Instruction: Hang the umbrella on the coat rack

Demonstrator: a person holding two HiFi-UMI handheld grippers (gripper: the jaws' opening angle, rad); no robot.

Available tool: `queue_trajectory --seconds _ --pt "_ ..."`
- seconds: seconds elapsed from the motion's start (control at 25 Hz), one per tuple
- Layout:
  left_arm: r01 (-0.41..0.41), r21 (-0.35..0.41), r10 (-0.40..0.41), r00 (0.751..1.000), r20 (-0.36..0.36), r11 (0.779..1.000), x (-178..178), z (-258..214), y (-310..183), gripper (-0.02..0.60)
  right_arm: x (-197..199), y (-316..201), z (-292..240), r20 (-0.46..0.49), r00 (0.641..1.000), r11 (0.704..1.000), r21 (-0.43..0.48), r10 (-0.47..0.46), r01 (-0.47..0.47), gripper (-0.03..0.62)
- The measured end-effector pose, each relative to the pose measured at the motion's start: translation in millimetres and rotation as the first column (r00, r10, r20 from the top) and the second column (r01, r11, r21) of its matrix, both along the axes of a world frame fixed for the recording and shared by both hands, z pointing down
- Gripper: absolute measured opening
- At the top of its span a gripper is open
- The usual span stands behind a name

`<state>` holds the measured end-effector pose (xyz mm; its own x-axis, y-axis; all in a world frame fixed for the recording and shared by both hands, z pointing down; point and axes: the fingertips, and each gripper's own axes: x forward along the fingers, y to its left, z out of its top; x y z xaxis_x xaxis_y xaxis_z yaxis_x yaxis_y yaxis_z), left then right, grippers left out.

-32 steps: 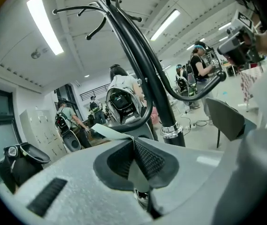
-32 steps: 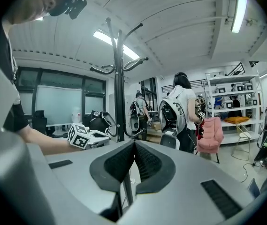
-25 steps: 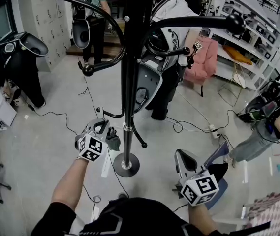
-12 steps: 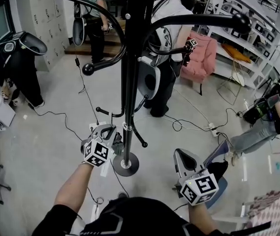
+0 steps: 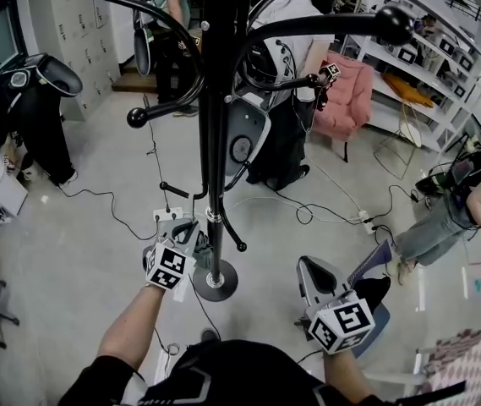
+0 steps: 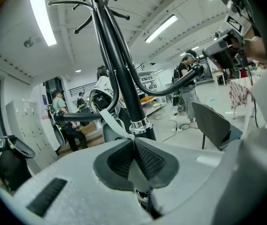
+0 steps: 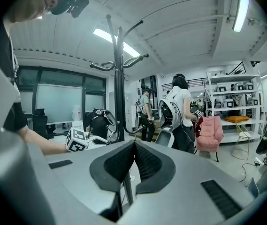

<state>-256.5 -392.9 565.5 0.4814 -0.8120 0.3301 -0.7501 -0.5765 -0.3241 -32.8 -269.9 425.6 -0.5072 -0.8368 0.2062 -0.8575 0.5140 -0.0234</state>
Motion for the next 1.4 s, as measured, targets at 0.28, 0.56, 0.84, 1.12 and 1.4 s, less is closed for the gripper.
queue_trajectory --seconds 0.28,0.56,0.84,1.12,1.4 --pt "0.103 -0.04 -0.106 0.993 -0.061 0.994 -11 2 -9 0.011 7 -1 -11 -0.006 1.0 1.0 -0.011 -0.02 0.02 0.002" --pt "0.192 -0.063 -0.199 0.971 -0.132 0.979 4 16 -11 0.011 39 10 3 -0.017 1.0 1.0 -0.013 -0.023 0.023 0.002" --pt "0.259 -0.095 -0.273 0.945 -0.181 0.961 -9 25 -22 0.011 49 16 2 -0.03 0.999 1.0 -0.02 -0.014 0.013 0.002" --pt "0.304 -0.09 -0.316 0.925 -0.212 0.949 -23 26 -37 0.011 45 10 2 -0.034 0.999 1.0 -0.023 0.005 -0.006 0.002" --pt "0.333 -0.135 -0.358 0.896 -0.265 0.933 -18 28 -39 0.011 54 16 1 -0.036 0.999 1.0 -0.026 0.0 -0.001 0.002"
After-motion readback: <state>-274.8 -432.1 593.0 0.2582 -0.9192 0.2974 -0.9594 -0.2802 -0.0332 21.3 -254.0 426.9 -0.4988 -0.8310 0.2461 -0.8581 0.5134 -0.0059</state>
